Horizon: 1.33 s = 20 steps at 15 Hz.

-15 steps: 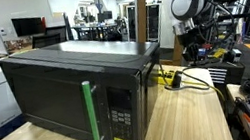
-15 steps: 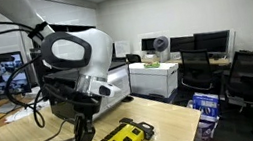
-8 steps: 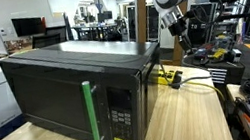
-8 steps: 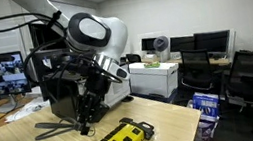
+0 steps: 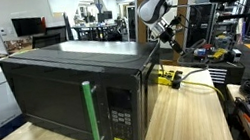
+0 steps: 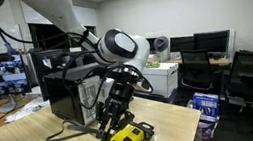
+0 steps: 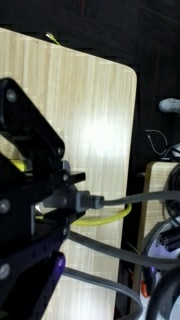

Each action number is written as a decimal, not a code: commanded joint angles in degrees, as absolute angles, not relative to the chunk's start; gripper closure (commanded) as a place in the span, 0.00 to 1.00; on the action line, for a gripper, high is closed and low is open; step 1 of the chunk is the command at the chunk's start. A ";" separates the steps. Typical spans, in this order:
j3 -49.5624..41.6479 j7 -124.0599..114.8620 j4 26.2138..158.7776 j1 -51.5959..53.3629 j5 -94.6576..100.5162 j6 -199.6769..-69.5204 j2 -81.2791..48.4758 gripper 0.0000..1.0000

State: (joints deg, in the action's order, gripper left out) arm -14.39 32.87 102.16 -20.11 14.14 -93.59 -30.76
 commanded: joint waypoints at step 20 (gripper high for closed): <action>-9.61 41.51 76.02 -20.72 21.77 -68.05 -52.40 0.93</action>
State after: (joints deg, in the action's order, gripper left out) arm -9.75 43.19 75.76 -20.84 20.06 -69.90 -52.20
